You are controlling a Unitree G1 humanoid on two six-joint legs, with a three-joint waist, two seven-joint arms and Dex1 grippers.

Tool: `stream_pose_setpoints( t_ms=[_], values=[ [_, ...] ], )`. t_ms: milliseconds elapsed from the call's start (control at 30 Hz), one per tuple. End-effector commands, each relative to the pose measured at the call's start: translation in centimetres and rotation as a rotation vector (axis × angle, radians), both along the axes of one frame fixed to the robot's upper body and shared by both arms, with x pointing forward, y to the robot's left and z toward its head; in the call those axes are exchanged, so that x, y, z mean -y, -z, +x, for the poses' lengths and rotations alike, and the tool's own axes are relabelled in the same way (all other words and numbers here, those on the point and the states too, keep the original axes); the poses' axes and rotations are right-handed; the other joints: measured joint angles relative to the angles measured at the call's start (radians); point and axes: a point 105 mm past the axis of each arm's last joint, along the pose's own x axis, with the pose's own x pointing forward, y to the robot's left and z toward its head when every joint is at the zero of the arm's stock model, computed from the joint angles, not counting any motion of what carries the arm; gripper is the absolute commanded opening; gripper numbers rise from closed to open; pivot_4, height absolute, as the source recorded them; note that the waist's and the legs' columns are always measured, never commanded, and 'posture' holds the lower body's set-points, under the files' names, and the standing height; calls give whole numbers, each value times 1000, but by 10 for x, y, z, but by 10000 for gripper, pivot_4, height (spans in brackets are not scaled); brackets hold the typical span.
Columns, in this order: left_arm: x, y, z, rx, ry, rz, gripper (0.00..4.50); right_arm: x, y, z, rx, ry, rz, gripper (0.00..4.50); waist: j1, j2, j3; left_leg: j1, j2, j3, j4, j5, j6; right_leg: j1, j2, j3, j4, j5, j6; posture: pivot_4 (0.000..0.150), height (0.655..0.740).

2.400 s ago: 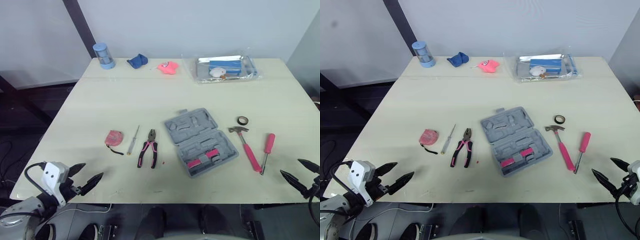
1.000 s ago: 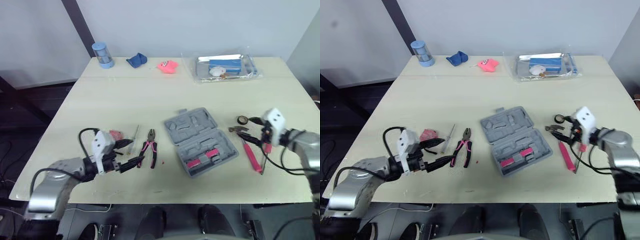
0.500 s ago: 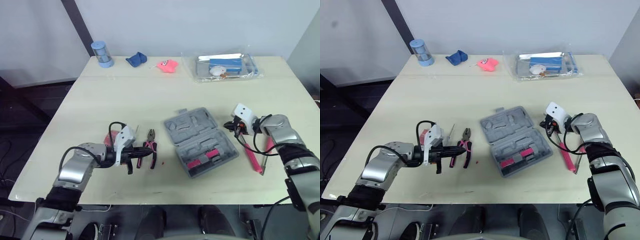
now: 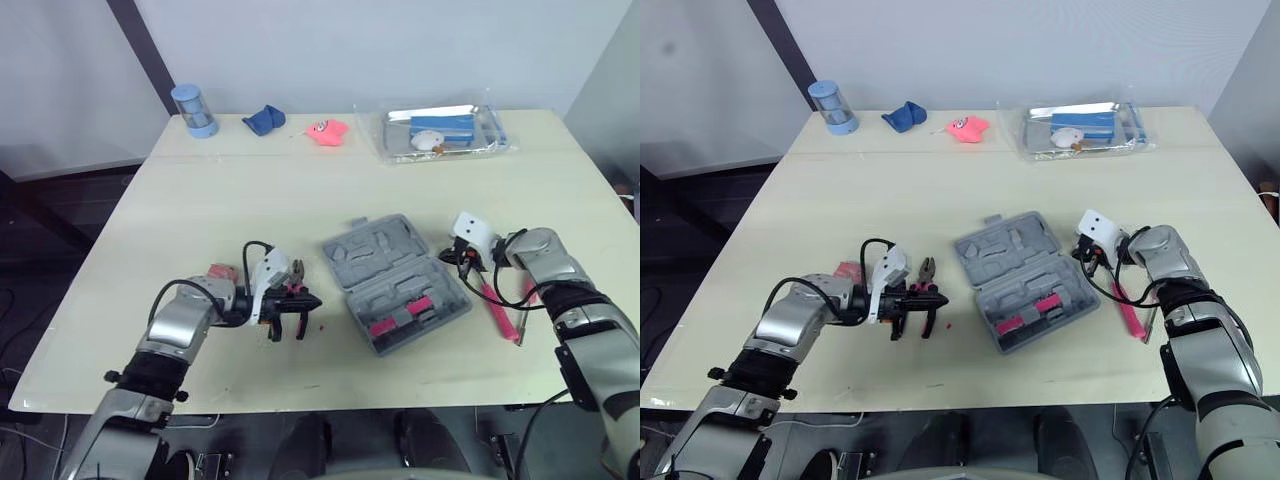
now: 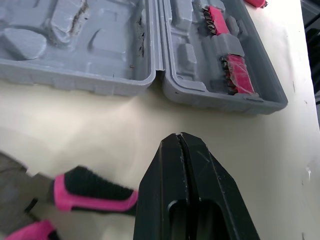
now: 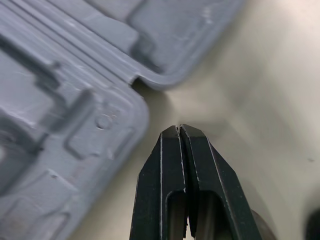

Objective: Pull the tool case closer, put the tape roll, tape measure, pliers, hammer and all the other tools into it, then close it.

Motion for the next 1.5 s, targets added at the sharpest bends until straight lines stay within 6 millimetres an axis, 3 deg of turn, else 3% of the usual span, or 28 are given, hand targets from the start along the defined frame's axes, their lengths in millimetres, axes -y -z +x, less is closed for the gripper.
stream_pose_setpoints(
  t_ms=[33,733,1500],
  values=[
    [3,-2,3,10,6,7,0,-10,-15,4,43,-48,20,555,0,0,0,0,0,0,0,0,0,0,0,0,0,0,0,1500,7400],
    [22,7,11,1,17,32,0,-24,-16,-1,21,-93,57,555,-18,0,0,0,0,-1,0,1,-1,0,0,0,0,0,0,1500,7400],
    [24,16,22,10,-37,72,0,-33,-14,-10,-25,-147,75,555,-22,0,0,0,0,-1,0,1,-1,0,0,0,1,0,0,1500,7400]
  ],
)
